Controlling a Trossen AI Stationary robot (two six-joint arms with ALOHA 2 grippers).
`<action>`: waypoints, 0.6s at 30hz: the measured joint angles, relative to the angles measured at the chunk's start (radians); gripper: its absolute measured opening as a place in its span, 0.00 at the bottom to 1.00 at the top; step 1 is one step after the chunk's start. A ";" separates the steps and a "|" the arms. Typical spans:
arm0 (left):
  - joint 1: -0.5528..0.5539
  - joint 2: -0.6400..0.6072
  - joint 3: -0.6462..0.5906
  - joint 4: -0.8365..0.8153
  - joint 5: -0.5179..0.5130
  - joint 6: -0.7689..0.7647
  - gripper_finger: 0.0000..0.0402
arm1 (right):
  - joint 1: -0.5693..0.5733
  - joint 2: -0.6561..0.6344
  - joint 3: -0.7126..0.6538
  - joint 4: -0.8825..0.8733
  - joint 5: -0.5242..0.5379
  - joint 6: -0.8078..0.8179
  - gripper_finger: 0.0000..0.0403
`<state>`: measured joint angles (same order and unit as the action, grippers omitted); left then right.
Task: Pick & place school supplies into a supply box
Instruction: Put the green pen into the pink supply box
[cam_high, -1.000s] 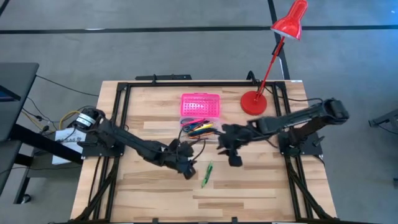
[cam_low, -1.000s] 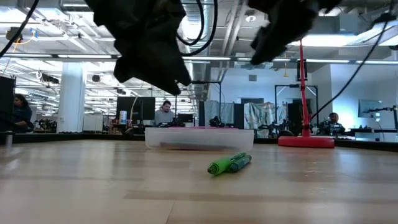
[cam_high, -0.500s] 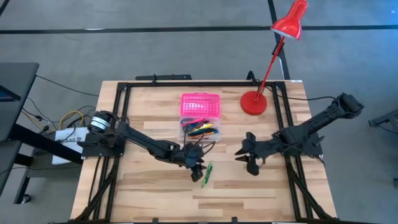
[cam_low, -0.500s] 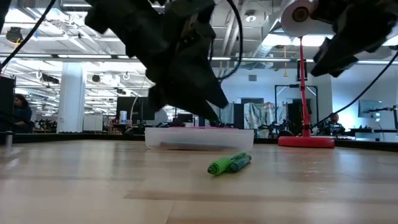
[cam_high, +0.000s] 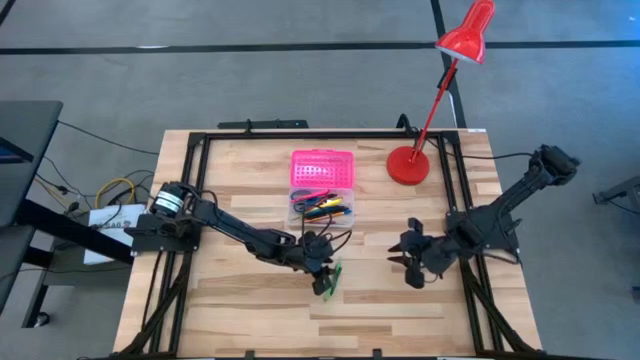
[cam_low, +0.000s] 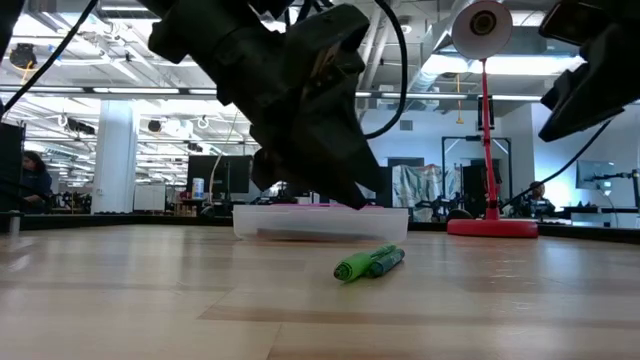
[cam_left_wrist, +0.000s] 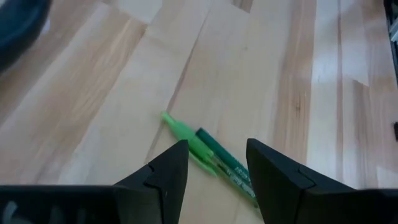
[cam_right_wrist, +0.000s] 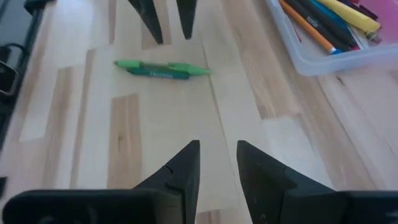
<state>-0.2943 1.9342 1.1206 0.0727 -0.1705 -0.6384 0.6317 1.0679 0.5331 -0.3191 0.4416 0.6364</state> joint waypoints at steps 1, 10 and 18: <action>-0.003 0.001 0.000 -0.003 -0.002 -0.004 0.39 | 0.007 0.000 0.000 -0.012 0.007 0.001 0.24; -0.055 0.002 0.000 -0.001 -0.115 0.017 0.39 | 0.025 -0.001 0.000 -0.081 0.015 -0.001 0.24; -0.074 0.054 -0.003 0.035 -0.126 -0.034 0.39 | 0.029 -0.001 0.000 -0.084 0.054 -0.024 0.24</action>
<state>-0.3682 1.9884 1.1175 0.1080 -0.2968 -0.6726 0.6612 1.0672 0.5331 -0.4029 0.4955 0.6121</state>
